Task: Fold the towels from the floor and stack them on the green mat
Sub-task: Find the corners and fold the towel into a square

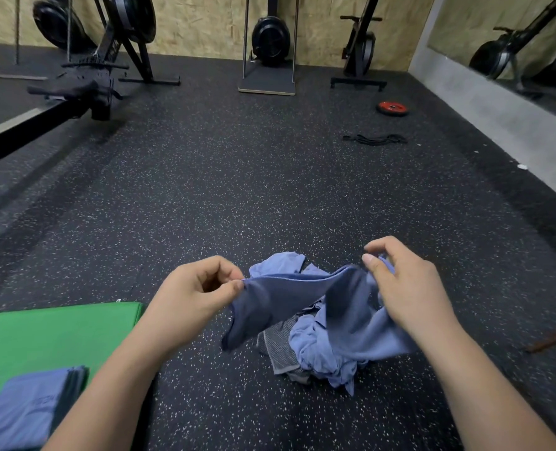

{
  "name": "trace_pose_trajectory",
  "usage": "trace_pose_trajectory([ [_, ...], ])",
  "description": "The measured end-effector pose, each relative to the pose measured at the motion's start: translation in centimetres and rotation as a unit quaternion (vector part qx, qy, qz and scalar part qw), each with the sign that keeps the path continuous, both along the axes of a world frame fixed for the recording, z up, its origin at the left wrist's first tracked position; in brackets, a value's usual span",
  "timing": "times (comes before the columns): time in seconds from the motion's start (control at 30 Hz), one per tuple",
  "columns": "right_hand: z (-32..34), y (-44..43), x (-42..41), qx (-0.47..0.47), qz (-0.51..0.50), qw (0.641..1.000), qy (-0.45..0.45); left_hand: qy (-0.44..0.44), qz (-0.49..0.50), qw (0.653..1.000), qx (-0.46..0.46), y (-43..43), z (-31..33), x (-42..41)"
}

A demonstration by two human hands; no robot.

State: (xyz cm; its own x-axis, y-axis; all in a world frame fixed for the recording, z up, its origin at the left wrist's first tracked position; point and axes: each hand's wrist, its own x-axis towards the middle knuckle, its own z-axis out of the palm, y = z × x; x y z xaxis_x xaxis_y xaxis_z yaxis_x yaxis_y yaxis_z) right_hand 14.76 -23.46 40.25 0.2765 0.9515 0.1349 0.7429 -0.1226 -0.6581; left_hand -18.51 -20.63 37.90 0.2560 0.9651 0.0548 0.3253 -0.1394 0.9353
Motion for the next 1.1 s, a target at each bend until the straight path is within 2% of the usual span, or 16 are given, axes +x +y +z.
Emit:
trace_pose_trajectory([
  [0.13,-0.7,0.0,-1.4,-0.026,0.043,0.999,-0.013,0.028,0.014,0.999,-0.027,0.1,-0.9,0.8],
  [0.27,-1.1,-0.3,-3.3,-0.032,0.071,0.997,0.006,-0.008,-0.002,0.999,-0.046,-0.2,-1.1,1.3],
  [0.47,-1.5,-1.4,-6.7,-0.066,0.156,0.980,0.100,-0.054,-0.021,0.996,-0.061,-0.9,-0.9,2.4],
  [0.63,-1.4,-2.1,-8.1,-0.118,0.202,0.962,0.138,-0.025,-0.033,0.997,-0.060,-1.5,-1.0,3.5],
  [0.8,-1.5,-2.1,-8.5,-0.146,0.194,0.956,0.167,0.008,-0.023,0.999,-0.031,-2.0,-0.6,4.5],
  [1.1,-0.3,-2.3,-8.5,-0.134,0.142,0.964,0.182,0.023,0.054,0.998,0.038,-3.0,0.4,6.0],
])
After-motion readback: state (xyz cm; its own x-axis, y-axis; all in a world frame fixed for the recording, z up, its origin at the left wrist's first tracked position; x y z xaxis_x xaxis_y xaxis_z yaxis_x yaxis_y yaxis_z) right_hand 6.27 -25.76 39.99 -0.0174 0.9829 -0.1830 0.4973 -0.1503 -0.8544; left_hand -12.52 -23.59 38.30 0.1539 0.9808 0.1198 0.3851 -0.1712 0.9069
